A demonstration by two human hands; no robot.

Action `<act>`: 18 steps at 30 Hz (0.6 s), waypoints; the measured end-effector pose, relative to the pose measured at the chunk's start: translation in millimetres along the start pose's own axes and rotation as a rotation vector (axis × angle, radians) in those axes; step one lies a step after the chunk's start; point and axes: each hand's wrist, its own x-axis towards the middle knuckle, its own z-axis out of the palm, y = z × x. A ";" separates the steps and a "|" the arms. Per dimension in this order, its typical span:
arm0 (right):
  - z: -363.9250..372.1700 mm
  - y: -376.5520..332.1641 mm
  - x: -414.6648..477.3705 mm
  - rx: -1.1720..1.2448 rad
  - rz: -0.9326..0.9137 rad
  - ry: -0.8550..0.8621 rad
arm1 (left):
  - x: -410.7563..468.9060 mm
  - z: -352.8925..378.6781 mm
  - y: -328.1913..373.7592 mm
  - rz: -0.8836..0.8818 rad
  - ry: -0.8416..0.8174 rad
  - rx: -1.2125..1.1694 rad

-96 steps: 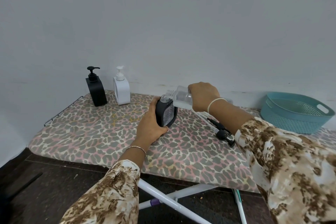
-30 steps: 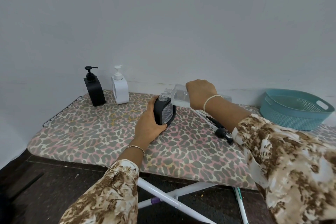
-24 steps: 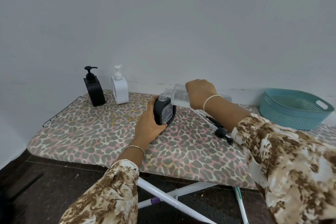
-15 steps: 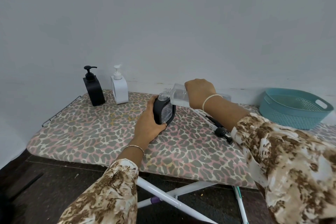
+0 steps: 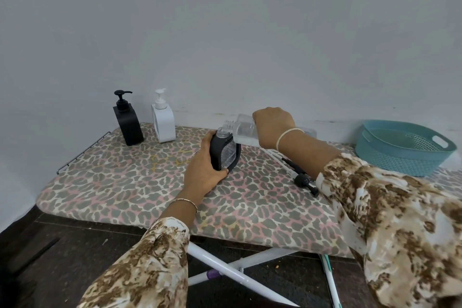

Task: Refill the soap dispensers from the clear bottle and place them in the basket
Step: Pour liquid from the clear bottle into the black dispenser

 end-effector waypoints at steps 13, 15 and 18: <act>-0.1 0.2 2.0 -0.019 -0.001 -0.011 | 0.0 -0.1 -0.3 -0.004 0.003 -0.003; -0.3 0.1 2.7 -0.021 0.000 -0.011 | 0.1 0.1 -0.4 -0.002 0.004 -0.001; 0.3 -0.3 2.7 -0.024 0.002 -0.007 | 0.3 0.2 -0.5 0.004 0.003 -0.009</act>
